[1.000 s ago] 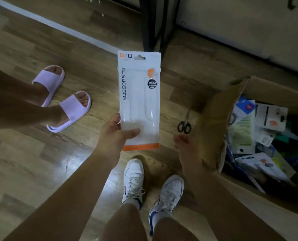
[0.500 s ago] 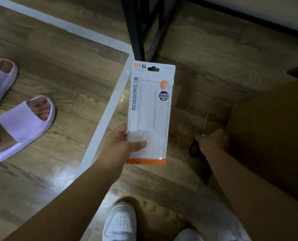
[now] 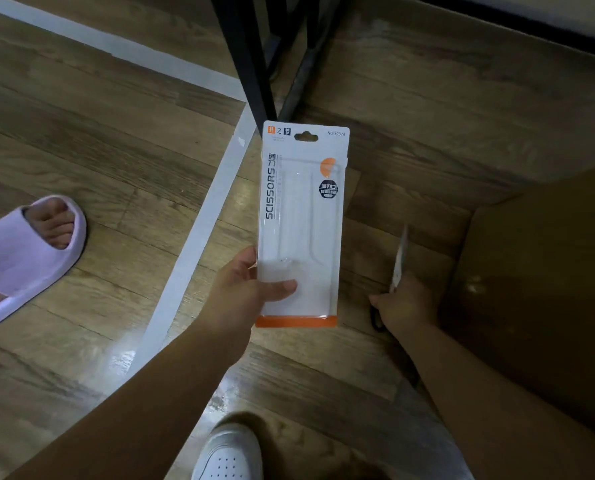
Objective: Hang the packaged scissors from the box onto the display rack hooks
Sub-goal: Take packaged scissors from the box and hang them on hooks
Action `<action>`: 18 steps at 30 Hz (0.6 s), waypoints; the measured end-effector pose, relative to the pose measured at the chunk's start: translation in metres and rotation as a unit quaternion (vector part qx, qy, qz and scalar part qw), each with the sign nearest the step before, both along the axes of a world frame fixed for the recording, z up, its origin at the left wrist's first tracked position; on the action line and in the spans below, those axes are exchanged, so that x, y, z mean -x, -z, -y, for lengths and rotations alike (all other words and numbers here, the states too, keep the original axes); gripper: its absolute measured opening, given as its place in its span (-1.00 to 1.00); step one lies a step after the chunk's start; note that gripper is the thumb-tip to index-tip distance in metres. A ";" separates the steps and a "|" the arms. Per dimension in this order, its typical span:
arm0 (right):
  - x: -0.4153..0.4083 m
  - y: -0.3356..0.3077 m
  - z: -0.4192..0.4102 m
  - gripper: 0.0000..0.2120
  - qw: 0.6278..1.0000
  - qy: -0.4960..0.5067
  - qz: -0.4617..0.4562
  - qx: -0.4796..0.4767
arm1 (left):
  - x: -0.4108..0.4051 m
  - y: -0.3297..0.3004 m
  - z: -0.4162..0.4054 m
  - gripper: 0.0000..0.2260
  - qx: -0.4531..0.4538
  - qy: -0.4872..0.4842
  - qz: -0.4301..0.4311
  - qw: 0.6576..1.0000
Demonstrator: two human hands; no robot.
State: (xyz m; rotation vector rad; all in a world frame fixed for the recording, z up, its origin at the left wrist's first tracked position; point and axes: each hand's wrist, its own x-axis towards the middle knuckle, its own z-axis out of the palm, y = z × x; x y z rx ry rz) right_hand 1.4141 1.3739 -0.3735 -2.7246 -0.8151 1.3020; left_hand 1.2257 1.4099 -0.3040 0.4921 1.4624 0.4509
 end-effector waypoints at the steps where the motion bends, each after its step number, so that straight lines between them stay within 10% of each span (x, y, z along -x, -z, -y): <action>1: 0.003 -0.007 0.001 -0.55 1.000 0.010 -0.015 -0.019 | 0.001 -0.005 0.001 -0.50 0.001 0.001 -0.001 1.000; 6: 0.019 -0.073 -0.005 -0.53 0.961 0.187 -0.169 -0.116 | 0.004 -0.059 0.006 -0.51 -0.006 0.002 -0.010 1.000; 18: 0.024 -0.383 0.002 -0.88 0.929 0.092 -0.258 -0.247 | -0.003 -0.345 0.014 -0.52 -0.091 0.043 0.050 0.994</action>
